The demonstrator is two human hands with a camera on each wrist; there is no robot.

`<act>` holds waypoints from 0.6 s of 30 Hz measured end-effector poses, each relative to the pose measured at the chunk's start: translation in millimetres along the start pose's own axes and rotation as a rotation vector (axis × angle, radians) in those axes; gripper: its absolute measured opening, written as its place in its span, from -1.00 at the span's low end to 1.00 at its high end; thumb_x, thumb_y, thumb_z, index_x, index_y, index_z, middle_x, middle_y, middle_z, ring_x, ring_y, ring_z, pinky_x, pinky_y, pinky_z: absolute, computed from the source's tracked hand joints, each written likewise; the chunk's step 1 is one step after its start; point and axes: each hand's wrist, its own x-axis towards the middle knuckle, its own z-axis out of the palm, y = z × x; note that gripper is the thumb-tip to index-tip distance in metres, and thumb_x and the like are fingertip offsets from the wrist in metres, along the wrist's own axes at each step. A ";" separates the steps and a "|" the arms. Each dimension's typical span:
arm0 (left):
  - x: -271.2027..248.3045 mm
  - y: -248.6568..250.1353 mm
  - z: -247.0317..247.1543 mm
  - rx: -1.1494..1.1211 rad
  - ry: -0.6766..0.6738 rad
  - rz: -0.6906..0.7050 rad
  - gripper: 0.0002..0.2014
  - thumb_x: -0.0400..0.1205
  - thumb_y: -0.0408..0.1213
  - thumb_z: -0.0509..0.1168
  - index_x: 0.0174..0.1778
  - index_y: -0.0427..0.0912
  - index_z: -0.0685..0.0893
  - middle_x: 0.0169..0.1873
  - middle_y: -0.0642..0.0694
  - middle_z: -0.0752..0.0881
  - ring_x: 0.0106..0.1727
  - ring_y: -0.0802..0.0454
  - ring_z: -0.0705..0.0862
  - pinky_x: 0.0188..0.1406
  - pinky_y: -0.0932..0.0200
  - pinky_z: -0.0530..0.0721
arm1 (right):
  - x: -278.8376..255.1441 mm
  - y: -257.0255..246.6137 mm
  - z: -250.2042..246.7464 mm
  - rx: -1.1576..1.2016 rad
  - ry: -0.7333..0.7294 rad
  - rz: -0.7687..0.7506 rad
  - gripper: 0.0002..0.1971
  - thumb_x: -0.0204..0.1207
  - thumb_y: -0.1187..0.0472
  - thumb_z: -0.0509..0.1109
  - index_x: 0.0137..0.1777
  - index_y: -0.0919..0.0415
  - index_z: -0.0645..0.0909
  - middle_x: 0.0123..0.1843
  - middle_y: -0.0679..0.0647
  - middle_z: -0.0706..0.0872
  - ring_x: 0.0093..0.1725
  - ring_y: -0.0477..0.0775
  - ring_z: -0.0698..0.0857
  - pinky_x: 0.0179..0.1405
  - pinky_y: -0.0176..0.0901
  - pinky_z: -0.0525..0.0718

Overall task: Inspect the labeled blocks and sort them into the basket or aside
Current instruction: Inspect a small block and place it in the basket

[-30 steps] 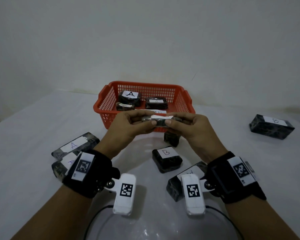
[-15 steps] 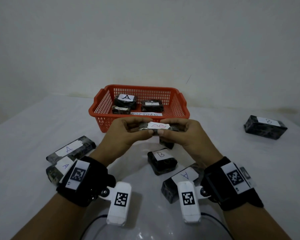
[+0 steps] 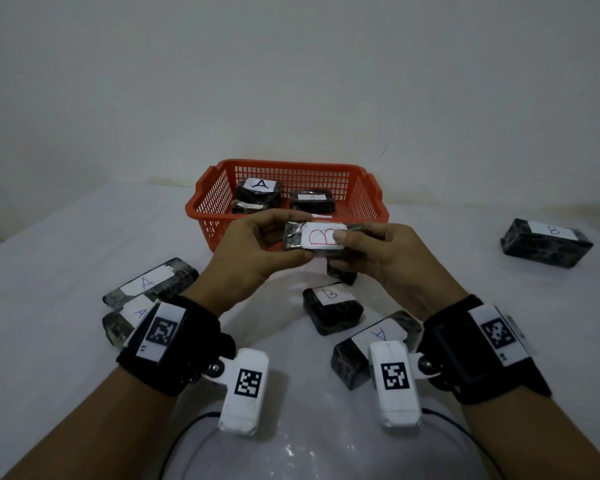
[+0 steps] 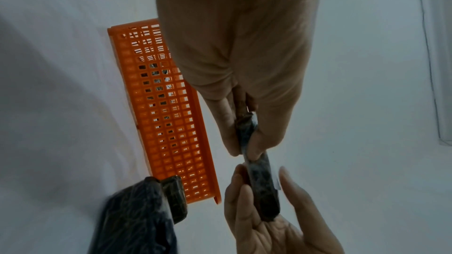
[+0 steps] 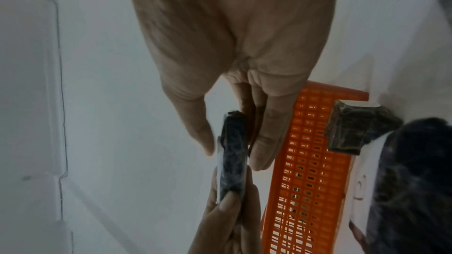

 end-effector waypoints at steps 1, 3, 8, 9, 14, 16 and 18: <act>-0.2 -0.3 0.8 -0.008 -0.003 0.003 -0.51 0.47 -0.56 0.55 0.32 -0.18 0.72 0.19 -0.03 0.84 0.25 0.11 0.81 0.10 0.24 0.80 | 0.2 1.3 0.4 -0.002 0.012 0.000 -0.71 0.57 0.34 0.54 0.24 0.47 0.75 0.12 0.28 0.90 0.08 0.25 0.90 0.09 -0.01 0.89; 0.4 -1.3 3.5 -0.046 -0.003 -0.017 -0.51 0.53 -0.51 0.51 0.39 -0.14 0.68 0.23 -0.04 0.82 0.25 0.09 0.81 0.13 0.19 0.81 | -0.1 4.2 0.2 -0.027 0.039 -0.025 -0.73 0.57 0.37 0.55 0.23 0.46 0.76 0.12 0.25 0.90 0.09 0.23 0.91 0.09 -0.03 0.89; 2.4 -4.9 7.7 -0.051 0.084 -0.055 -0.81 0.68 -0.43 0.38 0.18 -0.25 0.79 0.03 -0.17 0.88 0.05 -0.09 0.88 0.03 0.11 0.84 | 0.6 7.9 -0.1 -0.069 0.067 -0.051 -0.74 0.54 0.37 0.58 0.21 0.40 0.79 0.07 0.21 0.92 0.09 0.22 0.91 0.08 -0.04 0.88; 2.5 -6.0 7.4 -0.031 0.101 -0.051 -0.83 0.67 -0.44 0.39 0.15 -0.25 0.80 0.01 -0.17 0.88 0.02 -0.08 0.88 0.02 0.10 0.85 | 1.0 8.9 0.5 -0.067 0.058 -0.035 -0.74 0.54 0.36 0.59 0.21 0.38 0.79 0.07 0.20 0.92 0.09 0.24 0.91 0.13 0.01 0.87; 3.3 -7.4 5.7 -0.075 0.109 -0.067 -0.80 0.67 -0.42 0.39 0.19 -0.32 0.78 0.04 -0.17 0.88 0.06 -0.07 0.88 0.00 0.13 0.85 | 1.6 10.4 1.5 -0.050 0.047 -0.011 -0.71 0.52 0.38 0.59 0.23 0.37 0.79 0.09 0.18 0.92 0.12 0.24 0.90 0.20 0.05 0.85; 2.7 -6.8 5.5 -0.084 0.068 -0.060 -0.77 0.66 -0.45 0.40 0.22 -0.37 0.76 0.07 -0.21 0.87 0.09 -0.10 0.87 0.04 0.09 0.85 | 1.4 10.7 -1.0 -0.061 0.066 -0.029 -0.71 0.50 0.42 0.59 0.23 0.39 0.79 0.08 0.19 0.92 0.10 0.22 0.91 0.11 -0.05 0.88; 2.5 -6.9 4.8 -0.066 0.068 -0.049 -0.76 0.62 -0.51 0.43 0.20 -0.38 0.76 0.07 -0.22 0.87 0.07 -0.11 0.87 0.04 0.08 0.85 | 1.2 10.6 -2.5 -0.085 0.057 -0.031 -0.70 0.51 0.42 0.59 0.24 0.38 0.79 0.09 0.19 0.92 0.09 0.20 0.92 0.09 -0.07 0.88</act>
